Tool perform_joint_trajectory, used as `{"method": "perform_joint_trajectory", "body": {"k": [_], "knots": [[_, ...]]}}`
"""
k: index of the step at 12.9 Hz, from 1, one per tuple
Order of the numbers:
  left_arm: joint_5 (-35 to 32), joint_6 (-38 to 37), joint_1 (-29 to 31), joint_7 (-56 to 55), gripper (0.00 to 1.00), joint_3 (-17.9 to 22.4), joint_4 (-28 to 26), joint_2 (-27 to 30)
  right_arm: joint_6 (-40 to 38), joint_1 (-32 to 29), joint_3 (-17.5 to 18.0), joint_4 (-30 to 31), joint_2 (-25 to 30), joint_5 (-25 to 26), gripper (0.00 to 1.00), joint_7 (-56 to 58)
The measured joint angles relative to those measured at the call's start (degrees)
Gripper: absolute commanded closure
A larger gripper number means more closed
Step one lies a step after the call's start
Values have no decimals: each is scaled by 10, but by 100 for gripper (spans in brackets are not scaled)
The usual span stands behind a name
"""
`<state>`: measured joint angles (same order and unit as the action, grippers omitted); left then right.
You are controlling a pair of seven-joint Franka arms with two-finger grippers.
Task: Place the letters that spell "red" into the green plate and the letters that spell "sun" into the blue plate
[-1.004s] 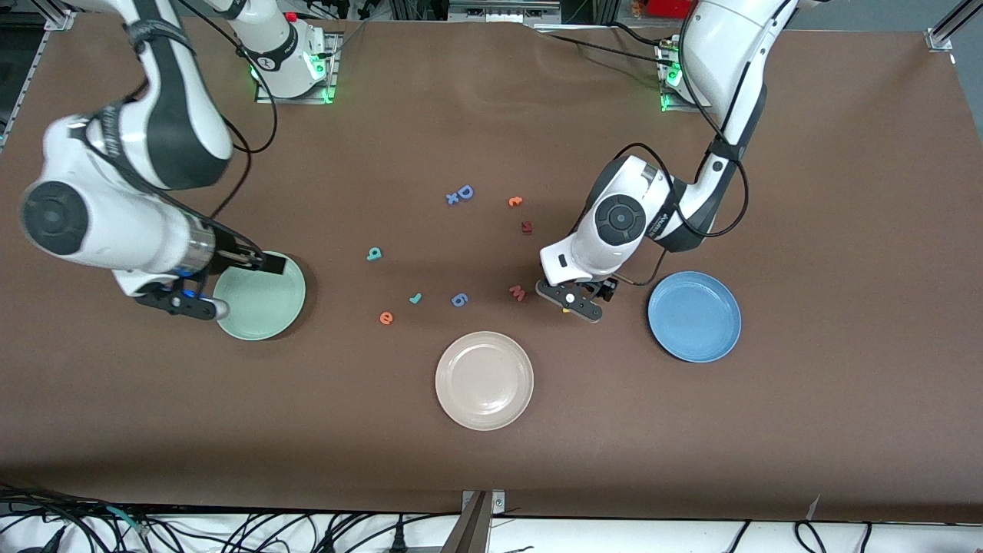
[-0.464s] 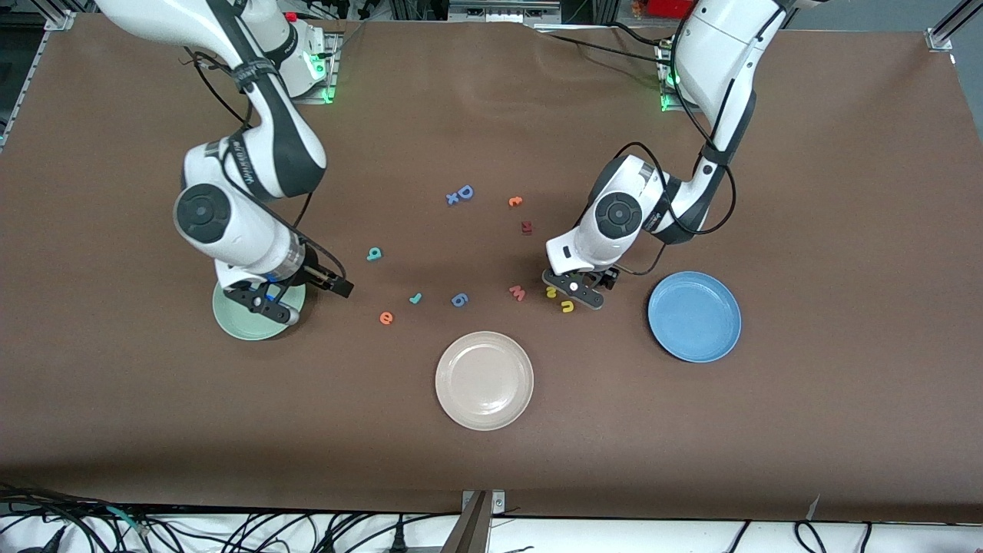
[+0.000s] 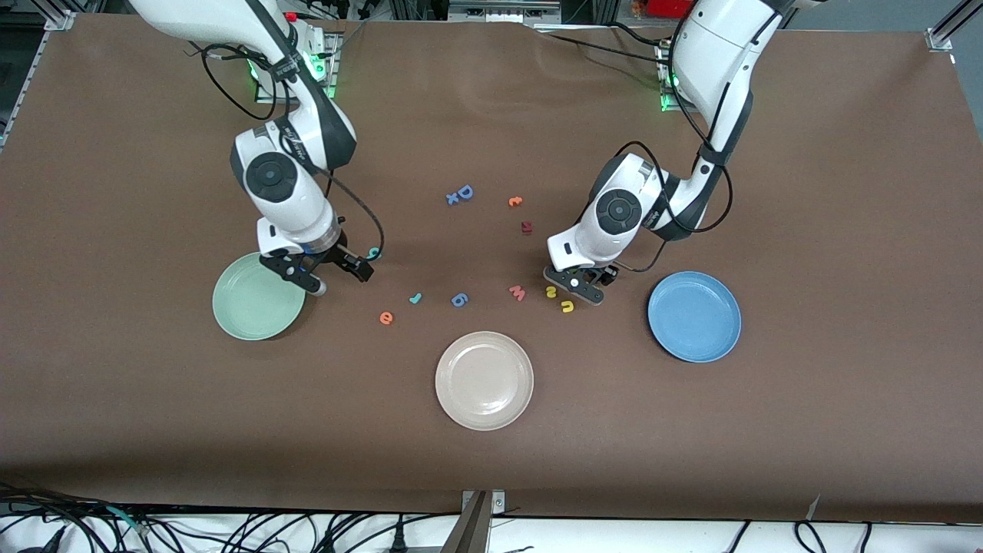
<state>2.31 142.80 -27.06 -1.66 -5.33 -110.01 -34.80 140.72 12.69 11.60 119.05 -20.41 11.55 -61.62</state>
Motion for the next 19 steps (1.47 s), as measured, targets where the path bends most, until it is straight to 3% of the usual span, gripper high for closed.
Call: {"method": "perform_joint_trajectory", "body": {"k": [3,4,9,12,15,19], "knots": [[-1,5,-4,0,95,3,0,1,48,1,2,10,-22,15,0,-42],[-1,5,-4,0,99,4,0,2,57,1,2,10,-30,16,0,-50],[-1,-2,-5,1,99,4,2,5,75,10,7,10,-64,16,0,-96],[-1,-62,4,25,99,12,22,27,83,12,12,10,-77,16,0,-120],[-5,-111,54,78,99,17,37,60,82,12,14,12,-80,16,1,-136],[-115,-114,130,116,98,17,38,65,82,12,15,25,-84,16,1,-160]]}}
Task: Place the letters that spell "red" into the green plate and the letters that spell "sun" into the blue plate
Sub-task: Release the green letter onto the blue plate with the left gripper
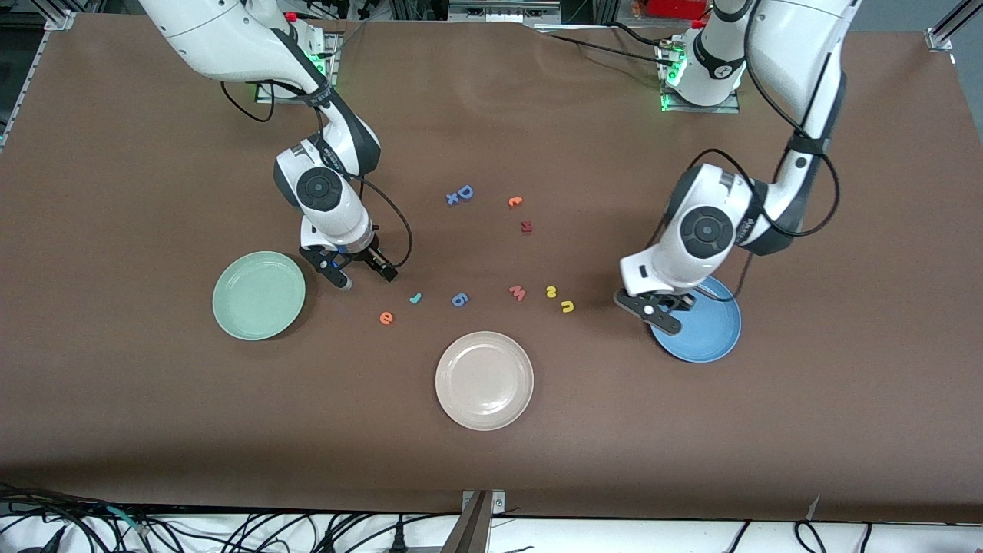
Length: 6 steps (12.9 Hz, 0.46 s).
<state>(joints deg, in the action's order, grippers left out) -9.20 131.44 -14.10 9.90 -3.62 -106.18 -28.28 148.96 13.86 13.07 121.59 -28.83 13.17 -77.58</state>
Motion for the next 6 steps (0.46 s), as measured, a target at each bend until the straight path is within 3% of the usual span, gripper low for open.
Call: {"method": "perform_joint_trajectory", "body": {"k": [2,6], "knots": [[-18,0,20,19,96,0,1,-2,0,0,6,9,0,0,1,-13],[-21,0,42,51,92,0,1,-25,0,0,23,14,4,0,12,-28]]}}
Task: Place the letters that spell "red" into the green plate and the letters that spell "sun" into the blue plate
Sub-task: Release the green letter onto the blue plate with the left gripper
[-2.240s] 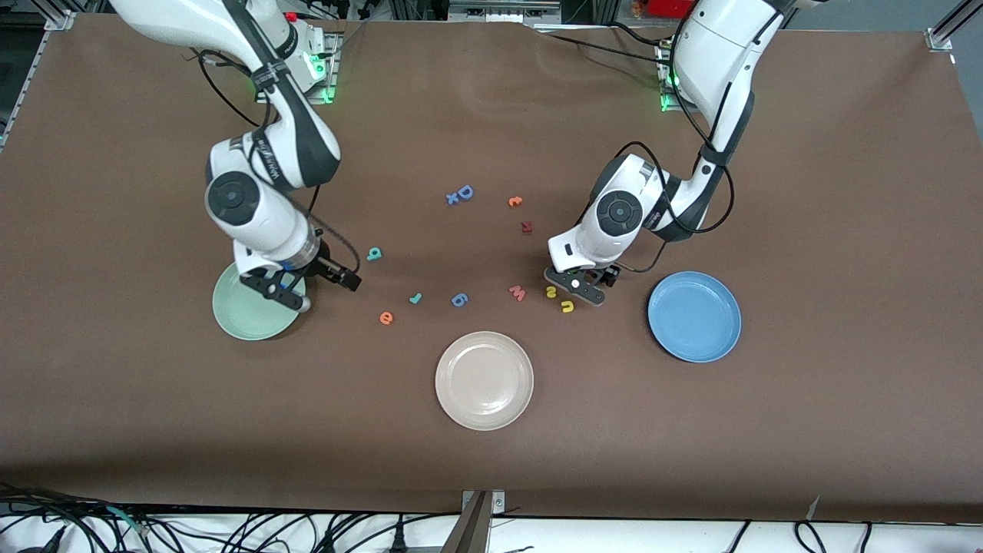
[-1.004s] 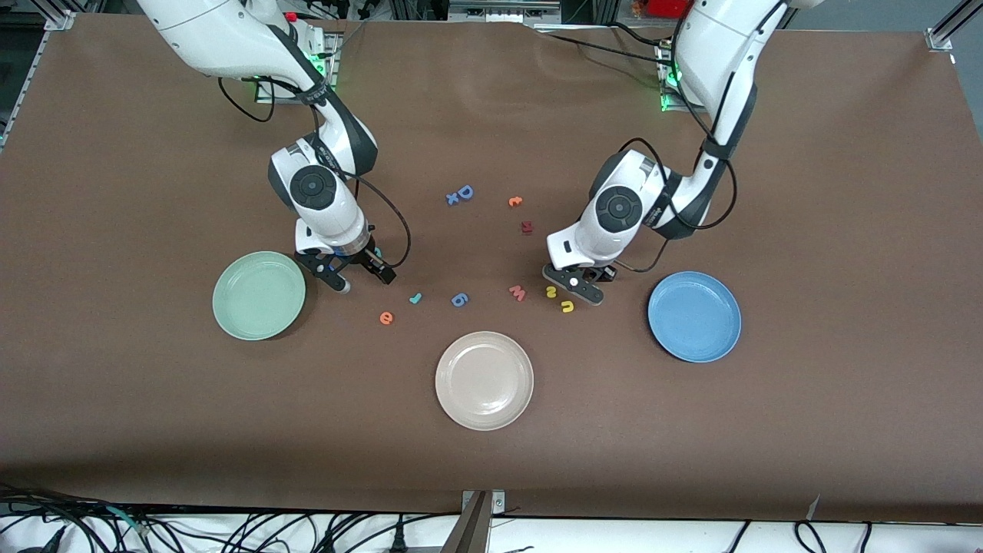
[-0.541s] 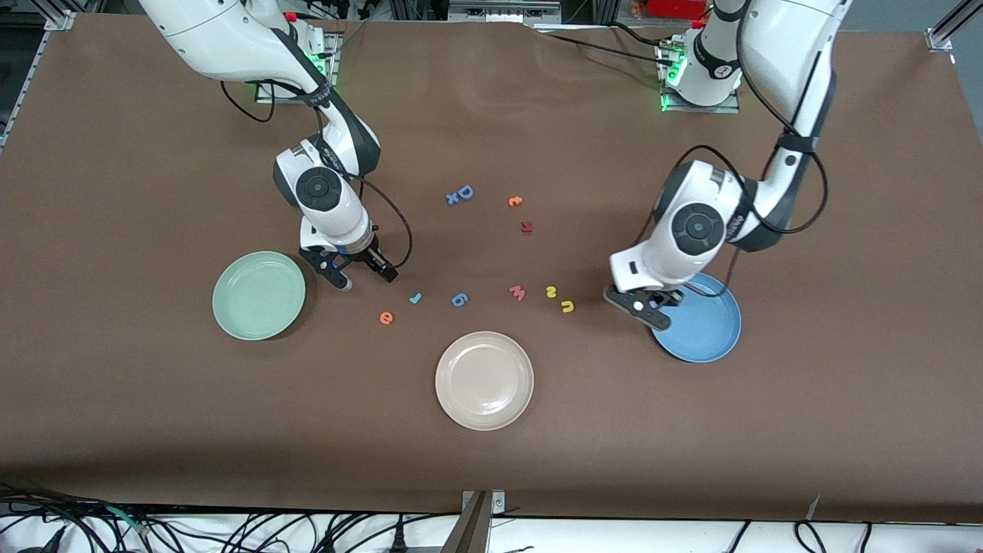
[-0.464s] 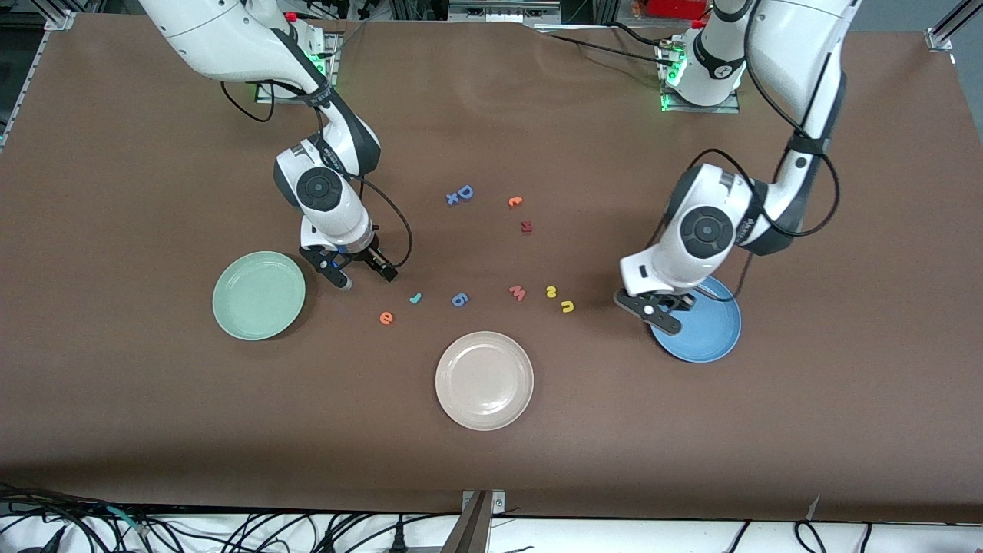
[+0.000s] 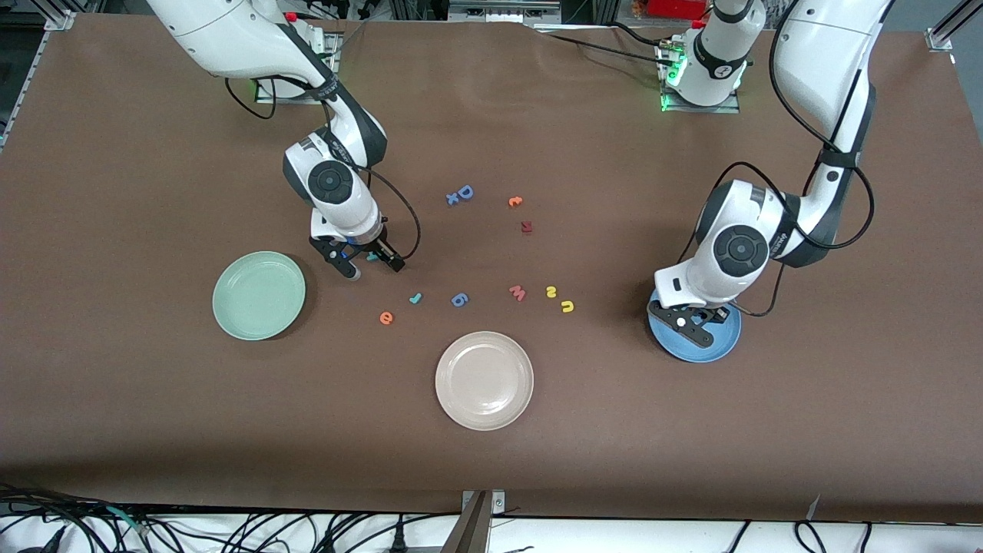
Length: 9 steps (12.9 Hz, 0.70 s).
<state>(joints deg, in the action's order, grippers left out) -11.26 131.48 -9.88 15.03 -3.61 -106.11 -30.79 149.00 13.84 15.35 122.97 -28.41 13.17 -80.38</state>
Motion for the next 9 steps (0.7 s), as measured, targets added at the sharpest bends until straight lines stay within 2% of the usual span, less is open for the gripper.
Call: {"method": "perform_joint_trajectory", "body": {"k": [3,4,5,6,7,8,9], "knots": [[0,4,16,3,86,0,0,-20,0,-5,0,3,4,0,12,0],[0,7,20,7,74,0,0,-24,0,-6,0,3,4,0,13,1],[0,9,23,11,52,0,0,-26,0,-8,0,5,4,0,14,2],[0,10,24,12,35,0,0,-27,1,-10,0,8,4,0,17,4],[0,10,23,12,22,-1,1,-27,5,-11,0,13,4,0,24,5],[0,11,23,12,0,-2,3,-27,9,-12,0,17,4,2,32,7],[0,11,22,12,0,-4,7,-27,15,-12,0,19,5,2,41,10]]}}
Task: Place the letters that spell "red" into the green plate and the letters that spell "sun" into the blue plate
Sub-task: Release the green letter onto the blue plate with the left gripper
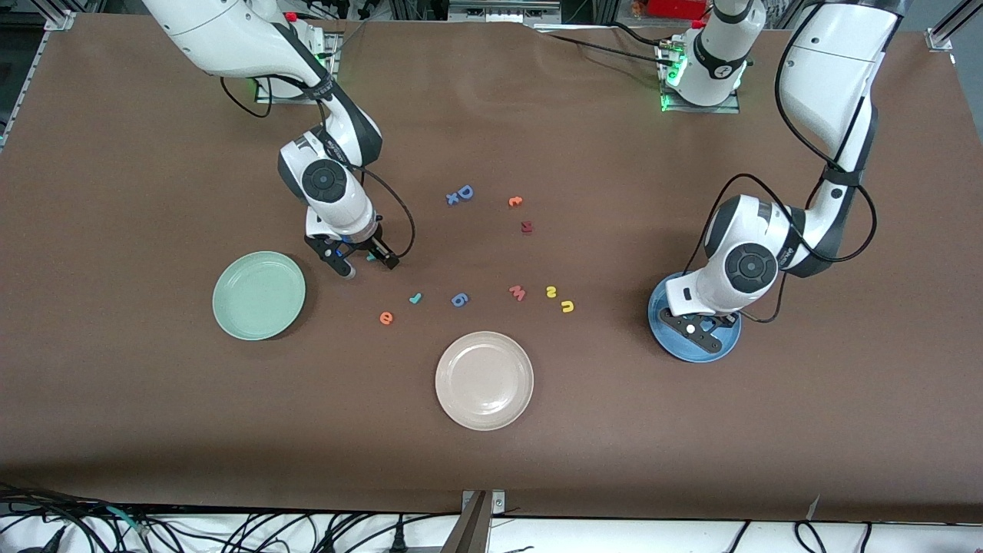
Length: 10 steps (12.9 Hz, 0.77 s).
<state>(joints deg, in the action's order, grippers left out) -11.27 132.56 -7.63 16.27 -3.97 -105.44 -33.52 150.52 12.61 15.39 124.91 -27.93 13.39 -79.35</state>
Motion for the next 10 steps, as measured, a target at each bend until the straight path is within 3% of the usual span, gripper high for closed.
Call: {"method": "perform_joint_trajectory", "body": {"k": [2,6,10], "knots": [[0,0,-2,0,0,-3,7,0,1,-1,0,2,3,0,54,10],[0,-7,-2,-5,0,-38,28,6,2,-3,0,3,7,0,54,24],[0,-39,-5,-108,0,-91,53,9,2,-7,1,3,7,0,54,32]]}}
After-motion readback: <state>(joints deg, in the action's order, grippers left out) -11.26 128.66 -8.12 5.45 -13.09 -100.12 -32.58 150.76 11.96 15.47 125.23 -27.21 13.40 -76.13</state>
